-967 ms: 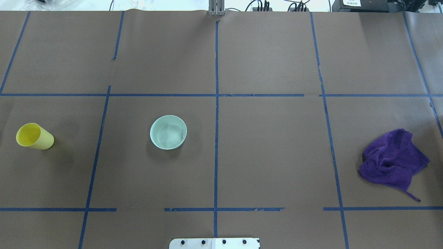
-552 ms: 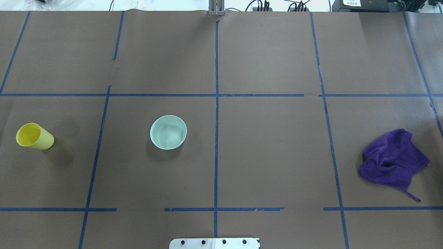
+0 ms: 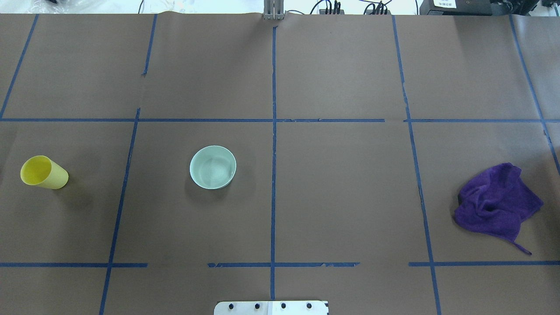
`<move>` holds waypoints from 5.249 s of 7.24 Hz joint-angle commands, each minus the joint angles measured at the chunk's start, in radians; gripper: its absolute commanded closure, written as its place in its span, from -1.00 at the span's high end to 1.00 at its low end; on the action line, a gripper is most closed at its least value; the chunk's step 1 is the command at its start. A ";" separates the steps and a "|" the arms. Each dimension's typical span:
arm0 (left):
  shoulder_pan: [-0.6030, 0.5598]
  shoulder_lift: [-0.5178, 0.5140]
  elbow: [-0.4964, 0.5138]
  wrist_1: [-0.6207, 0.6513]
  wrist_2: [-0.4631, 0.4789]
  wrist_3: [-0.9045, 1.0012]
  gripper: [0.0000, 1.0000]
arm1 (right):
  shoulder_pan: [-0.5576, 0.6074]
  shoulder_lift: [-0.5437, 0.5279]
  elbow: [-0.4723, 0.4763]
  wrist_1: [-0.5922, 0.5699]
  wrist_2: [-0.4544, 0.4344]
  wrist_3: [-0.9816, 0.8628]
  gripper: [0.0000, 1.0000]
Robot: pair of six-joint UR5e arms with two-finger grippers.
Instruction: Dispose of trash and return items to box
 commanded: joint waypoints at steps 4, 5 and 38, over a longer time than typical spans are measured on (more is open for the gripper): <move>0.238 0.138 0.007 -0.360 0.079 -0.423 0.96 | 0.000 -0.002 0.013 -0.005 -0.003 0.000 1.00; 0.249 0.140 0.015 -0.360 0.094 -0.422 0.93 | 0.000 -0.002 0.013 -0.005 -0.003 0.000 1.00; -0.236 -0.083 -0.097 0.327 0.039 0.247 -1.00 | -0.834 -0.117 0.186 0.365 -0.365 0.974 0.30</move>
